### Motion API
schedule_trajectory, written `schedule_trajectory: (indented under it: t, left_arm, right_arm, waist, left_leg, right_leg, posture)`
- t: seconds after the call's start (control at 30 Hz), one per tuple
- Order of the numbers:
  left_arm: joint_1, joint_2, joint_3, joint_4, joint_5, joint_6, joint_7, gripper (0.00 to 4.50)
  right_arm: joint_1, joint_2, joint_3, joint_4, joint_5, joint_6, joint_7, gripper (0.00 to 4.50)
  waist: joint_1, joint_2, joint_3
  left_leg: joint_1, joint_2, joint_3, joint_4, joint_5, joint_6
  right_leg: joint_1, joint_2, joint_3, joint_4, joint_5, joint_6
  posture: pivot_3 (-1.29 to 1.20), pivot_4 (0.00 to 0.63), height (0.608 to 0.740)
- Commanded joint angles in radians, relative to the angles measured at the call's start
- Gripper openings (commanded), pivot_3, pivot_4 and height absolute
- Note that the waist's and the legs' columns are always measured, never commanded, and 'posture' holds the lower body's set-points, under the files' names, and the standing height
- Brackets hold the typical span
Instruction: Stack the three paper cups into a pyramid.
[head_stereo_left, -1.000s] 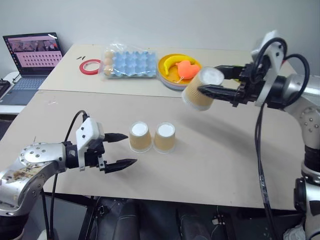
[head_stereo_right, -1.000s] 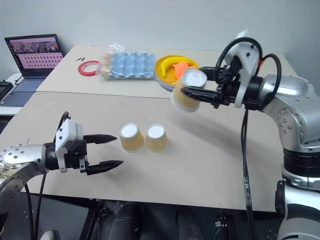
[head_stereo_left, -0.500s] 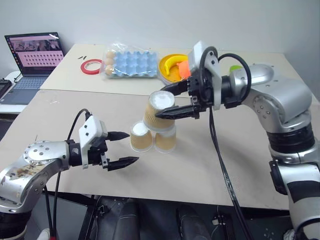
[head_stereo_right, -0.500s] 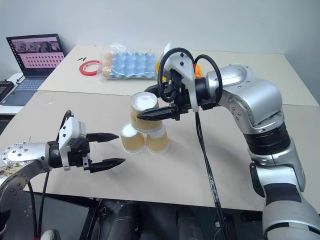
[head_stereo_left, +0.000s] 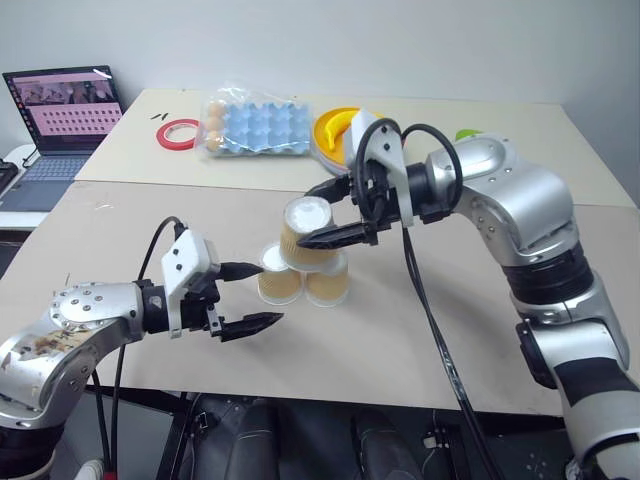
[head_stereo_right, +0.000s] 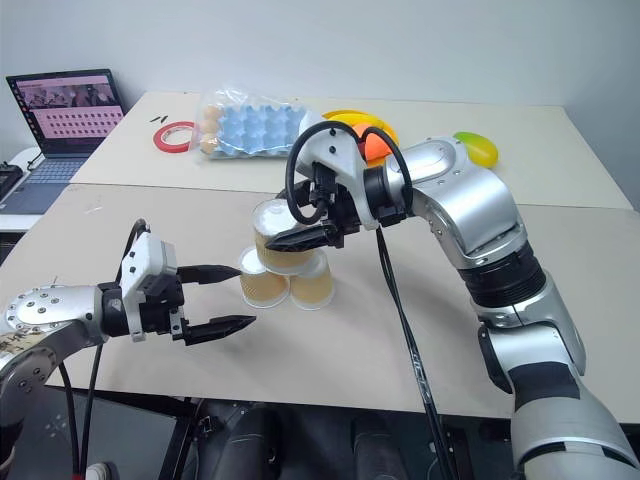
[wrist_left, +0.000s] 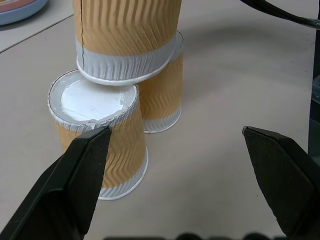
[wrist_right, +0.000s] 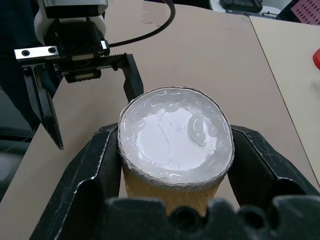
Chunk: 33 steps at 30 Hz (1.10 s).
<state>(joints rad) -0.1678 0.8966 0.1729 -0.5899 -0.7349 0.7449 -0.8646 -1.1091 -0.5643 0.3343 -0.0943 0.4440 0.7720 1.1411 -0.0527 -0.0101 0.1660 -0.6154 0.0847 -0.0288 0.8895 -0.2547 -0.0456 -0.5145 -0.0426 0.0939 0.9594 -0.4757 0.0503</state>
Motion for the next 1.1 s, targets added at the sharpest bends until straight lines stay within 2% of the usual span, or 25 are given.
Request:
schedule_trajectory:
  t: [0.03,0.1,0.17,0.27,0.4,0.63,0.73,0.87,0.93,1.0,1.1]
  left_arm:
    - [-0.018,0.001,0.004,-0.028,-0.010,0.000,0.009,4.50]
    - [-0.022,0.001,0.004,-0.027,-0.013,0.002,0.011,4.50]
    - [-0.025,0.000,0.006,-0.026,-0.016,0.003,0.014,4.50]
    - [-0.027,0.000,0.006,-0.021,-0.017,0.001,0.014,4.50]
    - [-0.024,0.000,0.007,-0.021,-0.020,0.001,0.014,4.50]
    - [0.003,0.010,0.027,-0.041,-0.035,0.011,0.020,4.50]
    - [0.049,0.021,0.077,-0.066,-0.048,0.023,0.032,4.50]
    - [0.171,0.016,0.225,-0.103,-0.086,0.063,0.065,4.50]
    - [0.237,-0.007,0.308,-0.116,-0.109,0.081,0.095,4.50]
    - [0.285,-0.037,0.362,-0.118,-0.120,0.088,0.135,4.50]
    - [0.353,-0.095,0.389,-0.092,-0.062,0.081,0.220,4.50]
  right_arm:
    - [-0.023,0.006,-0.009,-0.012,-0.014,-0.019,0.016,2.72]
    - [-0.016,0.007,-0.005,-0.008,-0.023,-0.026,0.022,2.72]
    - [-0.010,0.010,-0.010,0.001,-0.025,-0.030,0.026,3.73]
    - [-0.011,0.016,-0.019,0.018,-0.038,-0.041,0.018,4.42]
    - [-0.023,0.018,-0.056,0.035,-0.026,-0.049,0.022,4.42]
    - [-0.059,-0.021,-0.236,0.007,0.144,0.040,0.069,4.42]
    - [-0.074,-0.051,-0.413,0.064,0.304,0.156,0.044,4.42]
    - [-0.056,-0.076,-0.617,0.121,0.422,0.263,-0.112,4.42]
    - [0.028,-0.104,-0.612,0.100,0.339,0.233,-0.203,4.42]
    - [0.154,-0.149,-0.515,0.066,0.170,0.143,-0.292,4.42]
    - [0.349,-0.180,-0.386,0.079,-0.057,0.071,-0.480,4.42]
  waist:
    - [-0.001,0.000,0.000]
    - [-0.002,0.000,0.000]
    - [-0.003,0.000,0.000]
    - [-0.005,0.000,0.000]
    - [-0.010,0.000,0.000]
    - [-0.011,0.000,0.000]
    - [-0.011,0.000,0.000]
    - [-0.013,0.000,0.001]
    - [-0.015,0.000,0.001]
    - [-0.014,-0.002,-0.001]
    - [-0.014,-0.003,-0.001]
  left_leg:
    - [0.000,0.000,0.000,0.000,0.000,0.000]
    - [0.000,0.000,0.000,0.000,0.000,0.000]
    - [0.000,0.000,0.000,0.000,0.000,0.000]
    - [0.000,0.000,0.000,0.000,0.000,0.000]
    - [0.000,0.000,0.000,0.000,0.000,0.000]
    - [0.000,0.000,0.000,0.000,0.000,0.000]
    - [0.000,0.000,0.000,0.000,0.000,0.000]
    - [0.000,0.000,0.000,0.000,0.000,0.000]
    - [0.000,0.000,0.000,0.000,0.000,0.000]
    - [0.001,0.000,0.000,-0.001,0.000,0.000]
    - [0.004,0.000,0.001,-0.001,0.000,0.000]
  right_leg:
    - [0.000,0.000,0.000,0.000,0.000,0.000]
    - [0.000,0.000,0.000,0.000,0.000,0.000]
    - [0.000,0.000,0.000,0.000,0.000,0.000]
    - [0.000,0.000,0.000,0.000,0.000,0.000]
    - [0.000,0.000,0.000,0.000,0.000,0.000]
    - [0.000,0.000,0.000,0.000,0.000,0.000]
    - [0.001,0.000,0.000,0.000,0.000,0.000]
    - [0.001,0.000,0.000,0.000,0.000,0.000]
    - [0.001,0.000,0.000,0.000,0.000,0.000]
    - [0.001,0.000,0.000,0.000,-0.001,-0.001]
    - [0.002,0.000,0.001,-0.001,-0.001,-0.002]
  posture:
    - [0.00,0.150,0.645]
    - [0.00,0.150,0.645]
    - [0.00,0.150,0.645]
    - [0.00,0.150,0.645]
    - [0.00,0.150,0.645]
    - [0.00,0.150,0.645]
    - [0.00,0.150,0.645]
    - [0.00,0.150,0.645]
    - [0.00,0.150,0.645]
    - [0.00,0.150,0.645]
    - [0.00,0.150,0.645]
